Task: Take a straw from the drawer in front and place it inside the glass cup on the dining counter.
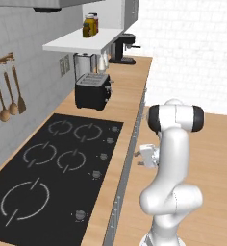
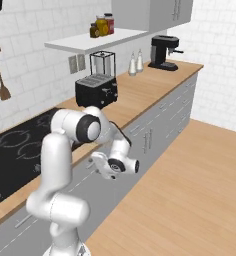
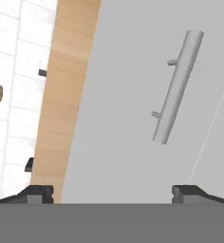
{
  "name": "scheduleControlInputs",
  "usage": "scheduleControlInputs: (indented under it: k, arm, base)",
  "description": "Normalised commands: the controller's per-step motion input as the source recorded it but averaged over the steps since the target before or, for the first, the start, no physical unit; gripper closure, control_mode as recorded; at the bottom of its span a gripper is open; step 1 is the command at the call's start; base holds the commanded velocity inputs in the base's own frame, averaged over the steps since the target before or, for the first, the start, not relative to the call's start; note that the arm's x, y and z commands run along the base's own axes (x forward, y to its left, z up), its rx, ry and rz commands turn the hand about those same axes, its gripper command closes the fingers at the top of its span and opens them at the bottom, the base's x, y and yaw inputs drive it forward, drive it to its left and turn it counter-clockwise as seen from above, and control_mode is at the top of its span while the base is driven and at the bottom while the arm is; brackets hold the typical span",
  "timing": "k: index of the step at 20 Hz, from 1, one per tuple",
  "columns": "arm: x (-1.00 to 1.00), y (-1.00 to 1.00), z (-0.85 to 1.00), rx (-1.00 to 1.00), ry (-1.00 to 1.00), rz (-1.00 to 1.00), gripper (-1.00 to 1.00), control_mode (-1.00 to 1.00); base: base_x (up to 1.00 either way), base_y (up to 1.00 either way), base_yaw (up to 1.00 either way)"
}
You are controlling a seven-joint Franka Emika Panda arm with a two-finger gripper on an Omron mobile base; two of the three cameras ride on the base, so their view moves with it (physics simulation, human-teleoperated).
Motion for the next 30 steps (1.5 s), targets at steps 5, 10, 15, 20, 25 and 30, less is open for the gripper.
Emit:
scheduleControlInputs:
  k: [5, 10, 15, 20, 25, 30]
  arm:
    - [0.35, 0.01, -0.16, 0.12, 0.0, 0.01, -1.0, -1.0]
    - [0.33, 0.09, -0.26, 0.09, 0.01, 0.0, -1.0, -1.0]
    - [0.34, 0.16, -0.28, 0.05, 0.02, 0.0, -1.0, -1.0]
    - [0.17, 0.06, -0.2, 0.01, 0.02, 0.0, -1.0, -1.0]
    - [0.19, 0.0, -0.1, 0.0, 0.0, 0.0, -1.0, -1.0]
    - [0.22, 0.0, -0.11, 0.0, 0.0, 0.0, -1.0, -1.0]
  base:
    - [0.0, 0.0, 0.0]
    - [0.0, 0.0, 0.0]
    - [0.0, 0.0, 0.0]
    - [0.0, 0.0, 0.0]
    - [0.0, 0.0, 0.0]
    - [0.0, 0.0, 0.0]
